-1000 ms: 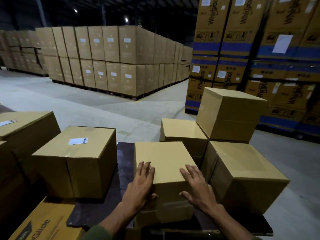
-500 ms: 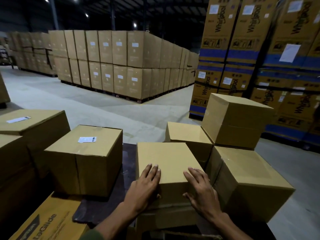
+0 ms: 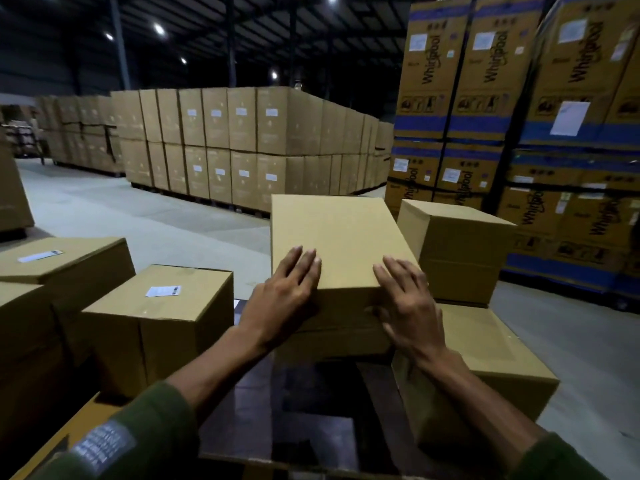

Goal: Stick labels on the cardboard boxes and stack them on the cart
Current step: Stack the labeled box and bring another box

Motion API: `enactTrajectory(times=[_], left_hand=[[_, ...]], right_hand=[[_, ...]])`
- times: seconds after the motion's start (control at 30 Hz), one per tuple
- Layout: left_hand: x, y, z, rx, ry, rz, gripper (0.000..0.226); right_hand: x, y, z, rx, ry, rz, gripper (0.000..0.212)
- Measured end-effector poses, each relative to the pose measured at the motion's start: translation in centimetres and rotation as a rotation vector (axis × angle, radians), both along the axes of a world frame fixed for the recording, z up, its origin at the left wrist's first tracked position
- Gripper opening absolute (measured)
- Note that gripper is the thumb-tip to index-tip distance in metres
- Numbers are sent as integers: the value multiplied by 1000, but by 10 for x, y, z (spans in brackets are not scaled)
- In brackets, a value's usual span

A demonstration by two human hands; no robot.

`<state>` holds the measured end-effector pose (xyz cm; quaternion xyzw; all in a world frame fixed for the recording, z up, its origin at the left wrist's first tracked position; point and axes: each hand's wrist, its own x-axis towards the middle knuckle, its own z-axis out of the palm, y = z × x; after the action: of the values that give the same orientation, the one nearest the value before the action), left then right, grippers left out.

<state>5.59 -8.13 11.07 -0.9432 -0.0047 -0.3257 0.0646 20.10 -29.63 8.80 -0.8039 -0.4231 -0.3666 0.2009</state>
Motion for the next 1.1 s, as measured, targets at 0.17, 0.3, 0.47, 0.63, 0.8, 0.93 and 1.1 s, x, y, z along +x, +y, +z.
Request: enactTrajectory(times=[0.17, 0.3, 0.47, 0.63, 0.8, 0.93, 1.1], left_hand=[[28, -10, 32, -8, -37, 16, 83], [58, -1, 49, -11, -34, 23, 84], [112, 24, 58, -18, -24, 18, 82], [175, 54, 57, -15, 28, -28, 79], [222, 71, 53, -15, 55, -71, 80], [250, 79, 52, -19, 63, -97, 81], [275, 86, 48, -30, 69, -90, 81]], right_hand=[[29, -10, 41, -7, -60, -6, 81], [55, -2, 59, -14, -80, -29, 80], [97, 23, 63, 17, -63, -93, 81], [143, 41, 57, 8, -46, -175, 81], [177, 54, 52, 4, -29, -231, 79], [199, 60, 54, -3, -8, -247, 80], [224, 68, 53, -26, 34, -248, 81]])
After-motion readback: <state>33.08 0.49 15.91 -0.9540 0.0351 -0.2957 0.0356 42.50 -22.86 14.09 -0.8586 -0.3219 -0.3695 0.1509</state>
